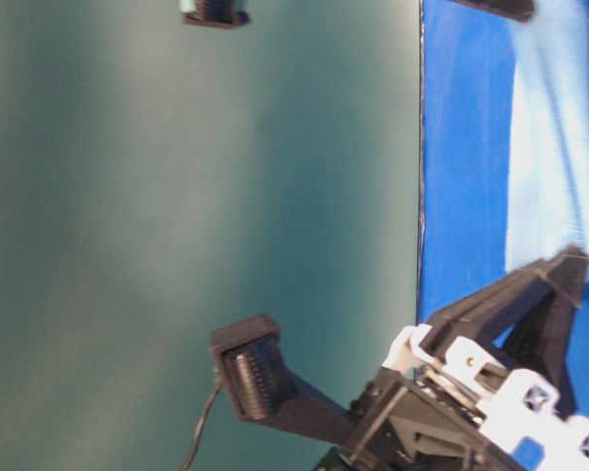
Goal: Fold the light blue towel.
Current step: 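Pull the far corners toward the near end, folding the strip in half, then open both grippers and release the folded towel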
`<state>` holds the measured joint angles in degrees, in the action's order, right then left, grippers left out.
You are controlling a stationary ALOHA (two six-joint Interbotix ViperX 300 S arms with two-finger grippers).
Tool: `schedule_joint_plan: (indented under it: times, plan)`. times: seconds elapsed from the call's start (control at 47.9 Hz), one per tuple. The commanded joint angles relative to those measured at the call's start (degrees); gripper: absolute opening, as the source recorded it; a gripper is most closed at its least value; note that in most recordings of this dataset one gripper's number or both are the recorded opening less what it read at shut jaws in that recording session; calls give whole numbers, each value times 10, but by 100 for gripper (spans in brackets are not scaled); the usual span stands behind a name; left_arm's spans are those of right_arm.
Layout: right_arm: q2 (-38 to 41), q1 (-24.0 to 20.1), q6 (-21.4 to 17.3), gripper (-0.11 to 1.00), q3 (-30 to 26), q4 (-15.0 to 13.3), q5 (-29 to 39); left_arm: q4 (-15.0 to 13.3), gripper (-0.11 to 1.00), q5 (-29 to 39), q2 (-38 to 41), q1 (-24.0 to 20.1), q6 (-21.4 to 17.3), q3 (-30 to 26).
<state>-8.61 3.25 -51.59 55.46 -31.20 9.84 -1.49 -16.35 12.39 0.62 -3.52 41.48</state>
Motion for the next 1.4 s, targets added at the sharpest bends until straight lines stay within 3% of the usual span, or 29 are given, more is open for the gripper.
schedule_joint_plan:
  times: [0.0, 0.355, 0.397, 0.501, 0.606, 0.689, 0.731, 0.856, 0.961, 1.379]
  plan:
    - [14, 1, -1, 5, -4, 1, -17, 0, 2, -5, -4, 9, 0, -3]
    - [43, 1, -1, 5, -12, 1, -33, -1, 4, -8, 4, 14, 1, -10]
    - [45, 0, -1, 5, -13, 4, -35, -1, 9, -8, 5, 15, 1, -12]
    - [47, -10, -2, 8, -17, 5, -44, -1, 34, -8, 7, 15, 1, -16]
    - [49, -23, -1, 38, -21, 5, -49, -1, 56, -8, 7, 15, 1, -18]
    - [50, -33, -1, 60, -24, 5, -47, -1, 57, -8, 7, 14, 1, -18]
    - [49, -37, -1, 65, -25, 5, -47, -1, 56, -8, 6, 15, 0, -18]
    - [46, -45, -1, 58, -36, 5, -44, -1, 56, -3, -3, 14, 0, -17]
    - [36, -56, 0, 58, -47, 5, -32, -1, 56, 5, -21, 14, -4, -12]
    - [-30, -140, 1, 58, -107, 4, 107, 0, 56, 41, -171, 15, -21, 39]
